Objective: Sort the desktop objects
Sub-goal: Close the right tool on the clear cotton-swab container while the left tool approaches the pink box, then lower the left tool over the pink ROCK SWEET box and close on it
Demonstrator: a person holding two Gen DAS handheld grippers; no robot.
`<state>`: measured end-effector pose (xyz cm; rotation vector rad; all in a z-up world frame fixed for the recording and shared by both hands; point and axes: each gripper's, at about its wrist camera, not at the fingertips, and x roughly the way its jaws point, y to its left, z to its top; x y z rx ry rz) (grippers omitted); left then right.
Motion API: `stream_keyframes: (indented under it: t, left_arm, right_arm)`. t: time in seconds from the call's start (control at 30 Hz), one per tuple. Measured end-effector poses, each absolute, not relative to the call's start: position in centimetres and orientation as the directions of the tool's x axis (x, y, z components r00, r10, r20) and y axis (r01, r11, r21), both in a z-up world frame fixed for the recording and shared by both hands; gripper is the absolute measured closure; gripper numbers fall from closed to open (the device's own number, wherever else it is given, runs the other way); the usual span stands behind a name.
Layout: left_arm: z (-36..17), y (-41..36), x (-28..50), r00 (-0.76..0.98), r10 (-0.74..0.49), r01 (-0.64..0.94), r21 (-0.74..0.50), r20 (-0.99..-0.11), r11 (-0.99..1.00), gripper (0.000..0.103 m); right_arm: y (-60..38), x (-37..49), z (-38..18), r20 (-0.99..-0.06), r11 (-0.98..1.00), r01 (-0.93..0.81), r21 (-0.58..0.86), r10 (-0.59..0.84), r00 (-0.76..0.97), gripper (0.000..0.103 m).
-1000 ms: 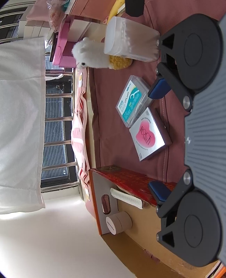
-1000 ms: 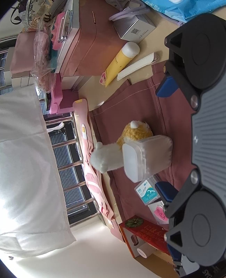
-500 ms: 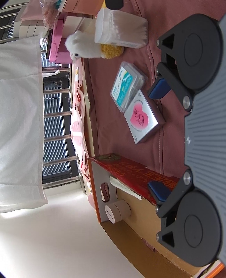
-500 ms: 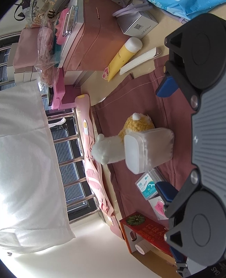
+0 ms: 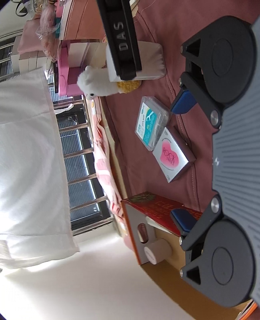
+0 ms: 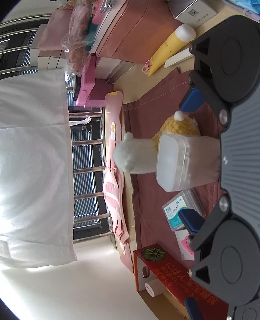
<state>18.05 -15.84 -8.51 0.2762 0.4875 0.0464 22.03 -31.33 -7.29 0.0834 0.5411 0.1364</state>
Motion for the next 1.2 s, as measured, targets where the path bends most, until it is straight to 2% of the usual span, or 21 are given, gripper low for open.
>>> stream_keyframes:
  t: [0.37, 0.47, 0.6, 0.67, 0.8, 1.0, 1.2]
  left_arm:
    - [-9.2, -16.5, 18.3, 0.879, 0.088, 0.067, 0.304, -0.468, 0.95, 0.0]
    - [-9.3, -16.5, 18.6, 0.876, 0.083, 0.072, 0.3, -0.476, 0.951, 0.0]
    - [-9.6, -16.4, 19.2, 0.868, 0.079, 0.077, 0.291, -0.49, 0.954, 0.0]
    - [-9.7, -16.4, 19.5, 0.863, 0.076, 0.081, 0.284, -0.5, 0.955, 0.0]
    - [-10.2, -16.4, 20.2, 0.852, 0.072, 0.084, 0.27, -0.518, 0.959, 0.0]
    - [-10.3, -16.2, 21.1, 0.847, 0.073, 0.074, 0.253, -0.527, 0.965, 0.0]
    - [-10.3, -16.3, 22.5, 0.838, 0.104, 0.03, 0.236, -0.535, 0.971, 0.0]
  right_arm:
    - [-30.5, 23.5, -9.3, -0.494, 0.991, -0.109, 0.071, 0.13, 0.86, 0.007]
    - [-30.5, 24.0, -9.5, -0.496, 0.992, -0.103, 0.068, 0.123, 0.86, 0.015]
    - [-30.6, 24.3, -9.8, -0.498, 0.993, -0.094, 0.068, 0.116, 0.859, 0.016]
    - [-30.5, 24.3, -9.9, -0.494, 0.995, -0.085, 0.057, 0.102, 0.864, 0.02]
    - [-30.8, 24.3, -9.9, -0.493, 0.994, -0.088, 0.068, 0.111, 0.863, 0.036]
    - [-31.0, 24.1, -9.8, -0.491, 0.994, -0.083, 0.074, 0.109, 0.865, 0.036]
    - [-31.8, 22.8, -9.6, -0.441, 0.991, -0.073, 0.115, 0.117, 0.89, 0.036]
